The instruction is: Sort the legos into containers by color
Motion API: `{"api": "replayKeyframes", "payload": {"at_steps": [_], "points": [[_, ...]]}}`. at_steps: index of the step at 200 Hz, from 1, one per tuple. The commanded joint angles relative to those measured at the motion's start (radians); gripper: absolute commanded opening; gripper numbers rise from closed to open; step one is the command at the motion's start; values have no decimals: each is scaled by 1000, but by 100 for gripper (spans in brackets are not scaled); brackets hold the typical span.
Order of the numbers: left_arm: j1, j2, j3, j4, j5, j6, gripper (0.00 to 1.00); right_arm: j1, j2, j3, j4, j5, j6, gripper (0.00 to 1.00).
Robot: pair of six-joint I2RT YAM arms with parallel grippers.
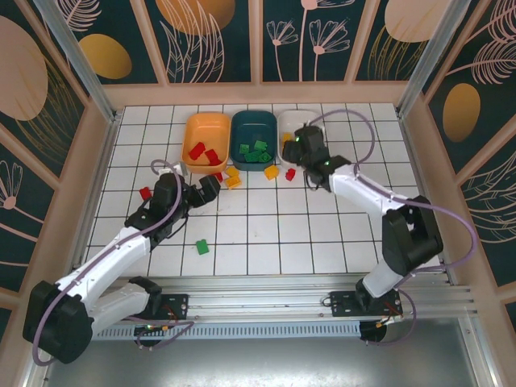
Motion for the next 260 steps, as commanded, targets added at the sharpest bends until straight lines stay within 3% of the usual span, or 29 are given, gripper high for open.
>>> {"api": "replayKeyframes", "payload": {"at_steps": [1,61,157,207,260], "points": [[-1,10,-3,-32,-36,-19,99,-3,40,-43,42,40,165,71],[-1,-39,-41,-43,-21,-42,99,-31,239,54,75,-32,140,63],[-2,-62,-63,-49,-46,-28,98,-37,386,145,97,5,141,55],[-1,-47,-60,-41,-52,-17,98,-24,370,135,101,53,115,31],[-1,-49,-52,-56,-78,-6,98,38,234,59,79,116,40,26]]}}
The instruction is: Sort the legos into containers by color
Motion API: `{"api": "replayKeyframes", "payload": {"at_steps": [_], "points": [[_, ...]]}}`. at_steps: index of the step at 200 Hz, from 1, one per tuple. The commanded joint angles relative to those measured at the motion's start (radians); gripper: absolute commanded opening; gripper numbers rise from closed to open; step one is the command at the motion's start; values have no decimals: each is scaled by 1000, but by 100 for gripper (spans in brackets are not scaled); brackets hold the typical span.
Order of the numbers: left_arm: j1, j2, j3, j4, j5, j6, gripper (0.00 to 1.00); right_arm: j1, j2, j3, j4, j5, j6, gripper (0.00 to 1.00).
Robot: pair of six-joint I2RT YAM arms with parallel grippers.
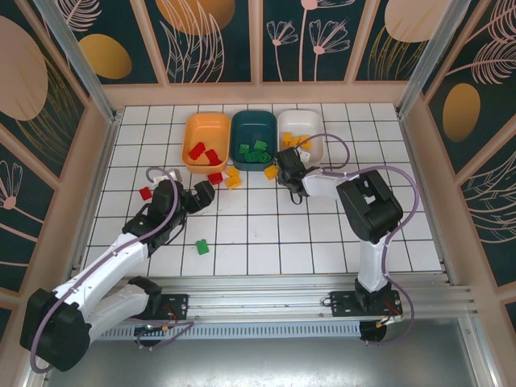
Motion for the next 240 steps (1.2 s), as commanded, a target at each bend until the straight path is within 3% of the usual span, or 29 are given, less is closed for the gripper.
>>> {"api": "replayKeyframes", "payload": {"at_steps": [1,32,57,92,114,143,166,180,193,218,240], "points": [[-1,-5,2,-8,-43,22,98,42,-105,-38,-10,77,-42,26],[52,-42,-19,-26,-88,-13,98,132,-200,-14,-72,93,-78,25],[189,-54,-28,-28,8,-36,99,184,-167,81,-55,-21,-131,25],[369,24,-54,-11,227,-92,98,226,61,358,-16,-242,-221,25],[383,76,-75,-2,293,-112,99,245,212,581,-63,-289,-272,25],[383,98,-89,5,332,-123,99,240,450,956,-273,-294,-273,26],[383,81,-64,-39,317,-115,99,230,570,1155,-380,-316,-272,39],[382,49,-50,-73,291,-113,99,231,572,1185,-382,-318,-284,54],[382,14,-37,-106,258,-118,99,235,550,1194,-376,-318,-301,61],[382,-36,-21,-156,222,-136,98,243,466,1159,-368,-303,-340,62],[381,-50,-37,-208,168,-172,99,266,313,947,-282,-275,-357,62]]}}
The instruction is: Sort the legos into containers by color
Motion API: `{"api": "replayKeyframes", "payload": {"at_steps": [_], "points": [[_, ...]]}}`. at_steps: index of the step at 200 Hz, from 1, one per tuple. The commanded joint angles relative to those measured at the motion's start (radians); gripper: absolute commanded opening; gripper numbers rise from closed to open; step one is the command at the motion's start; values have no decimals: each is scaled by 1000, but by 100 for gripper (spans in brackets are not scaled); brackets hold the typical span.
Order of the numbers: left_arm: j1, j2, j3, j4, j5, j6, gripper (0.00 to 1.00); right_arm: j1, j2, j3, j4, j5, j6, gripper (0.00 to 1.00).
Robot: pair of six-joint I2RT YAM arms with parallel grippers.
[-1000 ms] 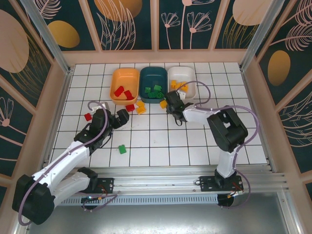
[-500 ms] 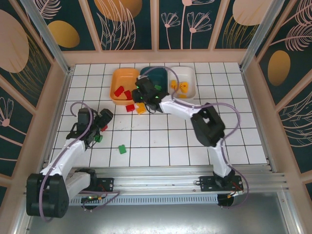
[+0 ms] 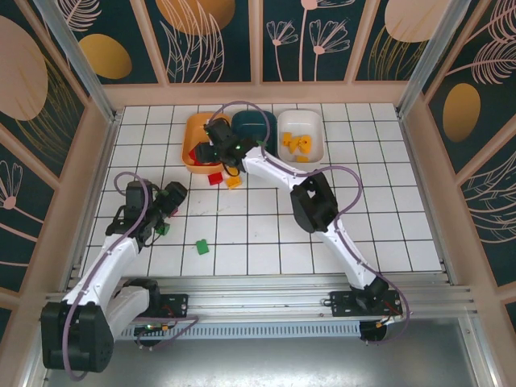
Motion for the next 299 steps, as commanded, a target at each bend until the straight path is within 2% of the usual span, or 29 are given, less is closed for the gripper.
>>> {"api": "replayKeyframes", "payload": {"at_steps": [1,41,58,73,102,131,179,220,269,299], "points": [[4,-18,4,-98,-74,-51,99,28,-221,-163,68,33,-45,62],[4,-20,-19,-300,-196,-160,99,62,-505,-670,258,82,2,62],[4,-20,-29,-324,-238,-175,98,57,-577,-804,303,89,34,62],[4,-3,-51,-301,-229,-200,95,56,-604,-871,315,99,45,62],[5,37,-120,-170,-178,-227,83,54,-629,-929,309,123,48,61],[5,64,-147,-93,-193,-247,69,51,-656,-963,316,133,47,61],[6,52,-162,-76,-282,-270,68,51,-663,-991,322,131,56,61],[7,87,-183,-16,-267,-265,68,51,-662,-996,322,136,53,61],[15,104,-227,86,-264,-262,58,50,-668,-1005,322,151,51,60],[17,114,-247,166,-270,-235,55,49,-668,-1012,322,151,51,60]]}}
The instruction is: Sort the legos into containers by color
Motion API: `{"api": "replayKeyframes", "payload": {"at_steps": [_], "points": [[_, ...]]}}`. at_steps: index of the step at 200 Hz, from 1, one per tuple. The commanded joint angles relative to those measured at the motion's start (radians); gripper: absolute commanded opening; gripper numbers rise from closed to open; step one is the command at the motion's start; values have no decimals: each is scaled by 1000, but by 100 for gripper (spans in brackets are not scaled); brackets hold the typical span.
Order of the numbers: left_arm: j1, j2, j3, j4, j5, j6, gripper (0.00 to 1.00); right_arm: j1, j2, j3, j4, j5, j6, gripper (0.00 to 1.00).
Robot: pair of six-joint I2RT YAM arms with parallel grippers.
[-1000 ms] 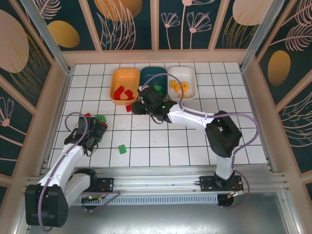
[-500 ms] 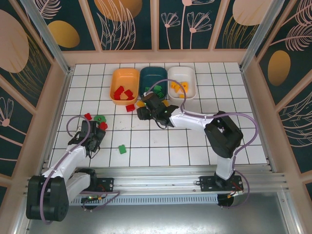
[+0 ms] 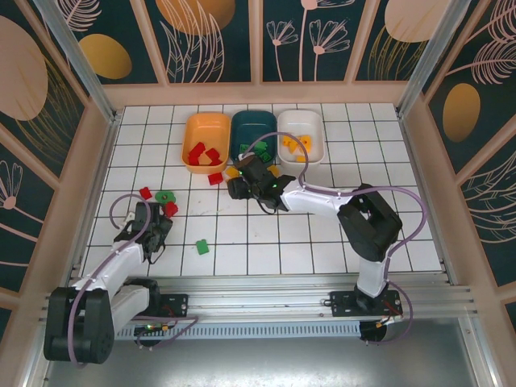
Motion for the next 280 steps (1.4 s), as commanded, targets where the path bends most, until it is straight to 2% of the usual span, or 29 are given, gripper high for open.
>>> {"api": "replayKeyframes", "payload": {"at_steps": [1,35,120,152,170,189,209,266,280], "points": [[9,30,-47,174,3,20,55,-6,-49,-17,18,37,8,60],[9,13,-51,210,7,56,48,-6,-55,-21,16,41,8,60],[9,-81,-55,198,35,140,44,-10,-74,-28,15,56,2,60],[9,-54,-49,193,71,175,52,-13,-77,-30,11,60,4,60],[9,-61,-43,153,56,180,55,-13,-83,-36,13,61,6,60],[10,-90,-43,128,35,214,63,-14,-90,-42,15,63,6,60],[9,-102,-51,148,28,259,69,-14,-88,-45,17,61,8,61],[9,-16,-61,201,96,228,57,-17,-90,-46,19,61,9,61],[10,-3,-61,218,102,229,57,-17,-88,-49,18,61,9,61]]}}
